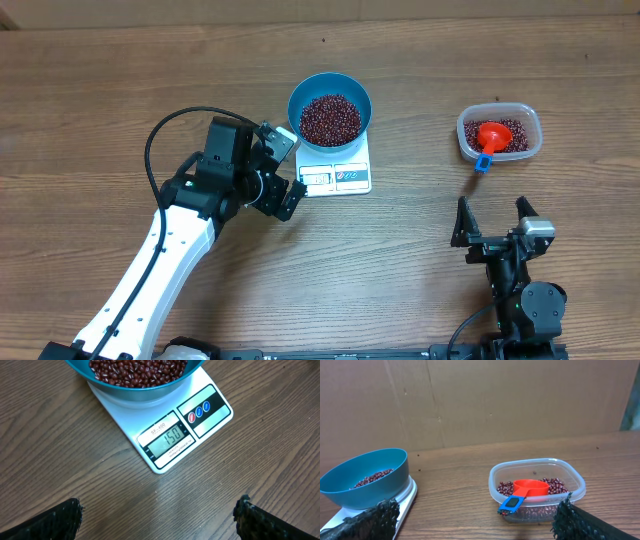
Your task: Scoop item into bowl and weigh 150g on scale
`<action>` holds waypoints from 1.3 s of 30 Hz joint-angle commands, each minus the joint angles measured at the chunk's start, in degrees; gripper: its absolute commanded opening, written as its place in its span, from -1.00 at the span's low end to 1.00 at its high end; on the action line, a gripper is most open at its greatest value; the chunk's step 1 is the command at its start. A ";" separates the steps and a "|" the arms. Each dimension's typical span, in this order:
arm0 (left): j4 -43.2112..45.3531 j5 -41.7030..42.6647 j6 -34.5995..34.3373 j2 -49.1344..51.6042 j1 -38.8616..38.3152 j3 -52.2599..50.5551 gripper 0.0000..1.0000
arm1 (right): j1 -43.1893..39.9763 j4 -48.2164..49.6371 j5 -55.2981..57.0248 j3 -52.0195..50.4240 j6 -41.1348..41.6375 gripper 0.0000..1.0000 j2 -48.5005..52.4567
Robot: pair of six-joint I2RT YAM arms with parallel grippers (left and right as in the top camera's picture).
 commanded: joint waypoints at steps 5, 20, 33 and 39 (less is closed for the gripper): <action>0.04 0.09 -0.57 0.39 -0.02 -0.11 0.99 | 0.33 0.24 -0.33 -0.57 -0.22 1.00 -0.46; 0.04 0.09 -0.57 0.39 -0.02 -0.09 0.99 | 0.33 0.24 -0.31 -0.57 -0.22 1.00 -0.46; 0.04 0.11 -0.59 -0.11 -0.02 -0.22 0.99 | 0.33 0.24 -0.31 -0.57 -0.22 1.00 -0.46; 0.24 -4.66 -0.57 -5.81 -0.02 -0.31 0.99 | 0.33 0.24 -0.31 -0.57 -0.22 1.00 -0.46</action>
